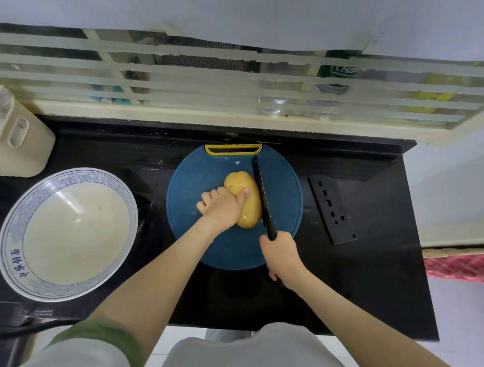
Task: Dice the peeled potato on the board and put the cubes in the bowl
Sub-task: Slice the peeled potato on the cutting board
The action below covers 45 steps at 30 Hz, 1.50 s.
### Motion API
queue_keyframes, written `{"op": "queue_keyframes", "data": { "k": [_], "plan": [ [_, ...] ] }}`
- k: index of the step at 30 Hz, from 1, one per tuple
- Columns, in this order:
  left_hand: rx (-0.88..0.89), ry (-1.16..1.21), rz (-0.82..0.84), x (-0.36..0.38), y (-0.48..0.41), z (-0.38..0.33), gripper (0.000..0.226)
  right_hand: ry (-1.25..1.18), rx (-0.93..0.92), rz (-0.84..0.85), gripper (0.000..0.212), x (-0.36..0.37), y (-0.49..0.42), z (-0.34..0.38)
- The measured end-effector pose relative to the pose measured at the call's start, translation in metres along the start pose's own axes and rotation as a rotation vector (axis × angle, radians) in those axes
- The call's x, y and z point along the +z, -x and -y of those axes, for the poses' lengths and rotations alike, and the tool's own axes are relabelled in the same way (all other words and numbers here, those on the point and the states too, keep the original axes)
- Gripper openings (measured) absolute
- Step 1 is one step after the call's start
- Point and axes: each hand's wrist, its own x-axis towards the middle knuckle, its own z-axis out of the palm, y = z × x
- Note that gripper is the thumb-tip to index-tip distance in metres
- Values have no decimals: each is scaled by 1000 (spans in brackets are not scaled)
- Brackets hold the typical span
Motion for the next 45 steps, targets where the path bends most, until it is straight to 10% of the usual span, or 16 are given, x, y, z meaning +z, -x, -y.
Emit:
{"op": "queue_keyframes", "data": {
  "k": [45],
  "plan": [
    [52,208,19,-4,19,11,66,109,-39,11,25,-8,-24,-9]
  ]
}}
